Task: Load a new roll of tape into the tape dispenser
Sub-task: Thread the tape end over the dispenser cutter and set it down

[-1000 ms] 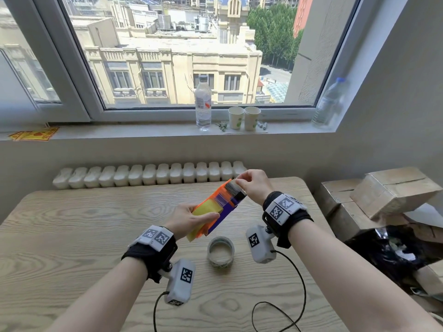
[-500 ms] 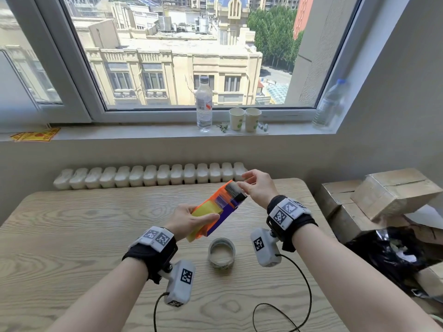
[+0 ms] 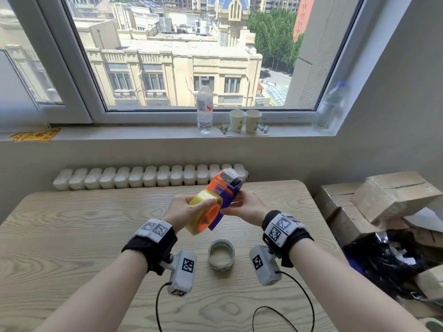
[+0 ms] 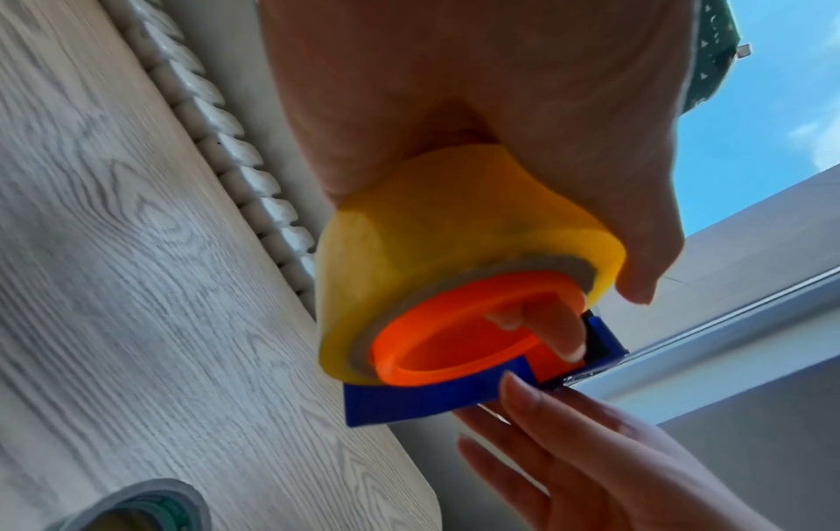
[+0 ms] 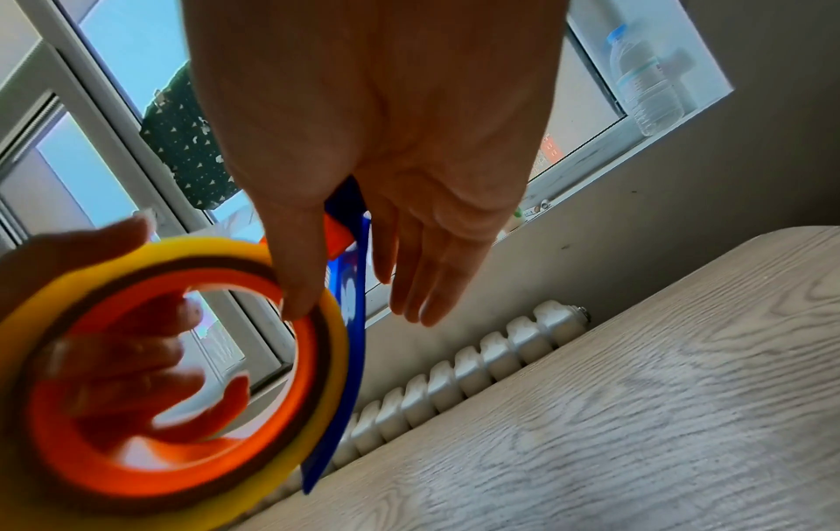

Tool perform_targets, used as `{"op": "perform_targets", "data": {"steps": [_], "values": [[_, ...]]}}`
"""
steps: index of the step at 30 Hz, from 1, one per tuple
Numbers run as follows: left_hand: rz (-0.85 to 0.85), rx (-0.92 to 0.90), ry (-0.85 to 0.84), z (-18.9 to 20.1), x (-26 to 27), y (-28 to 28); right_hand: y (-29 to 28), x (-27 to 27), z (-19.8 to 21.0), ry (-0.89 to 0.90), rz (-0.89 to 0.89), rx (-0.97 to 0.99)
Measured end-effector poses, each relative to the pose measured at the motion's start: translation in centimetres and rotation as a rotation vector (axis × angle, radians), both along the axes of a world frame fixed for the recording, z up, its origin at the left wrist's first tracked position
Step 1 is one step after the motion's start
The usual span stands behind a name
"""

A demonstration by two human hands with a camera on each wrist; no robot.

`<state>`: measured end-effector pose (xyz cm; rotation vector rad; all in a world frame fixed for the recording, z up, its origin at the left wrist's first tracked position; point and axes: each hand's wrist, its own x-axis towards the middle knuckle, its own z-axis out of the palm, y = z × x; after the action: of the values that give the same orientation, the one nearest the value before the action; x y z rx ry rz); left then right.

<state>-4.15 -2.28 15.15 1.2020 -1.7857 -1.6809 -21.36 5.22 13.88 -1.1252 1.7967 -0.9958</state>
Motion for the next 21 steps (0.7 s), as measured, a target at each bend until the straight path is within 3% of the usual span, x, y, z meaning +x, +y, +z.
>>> {"op": "perform_targets", "data": {"steps": [10, 21], "values": [[0.003, 0.003, 0.044, 0.6, -0.8, 0.3, 0.6, 0.9, -0.7, -0.130, -0.176, -0.066], [-0.101, 0.092, 0.039, 0.4, -1.0, 0.3, 0.8, 0.5, -1.7, -0.029, -0.263, -0.062]]}}
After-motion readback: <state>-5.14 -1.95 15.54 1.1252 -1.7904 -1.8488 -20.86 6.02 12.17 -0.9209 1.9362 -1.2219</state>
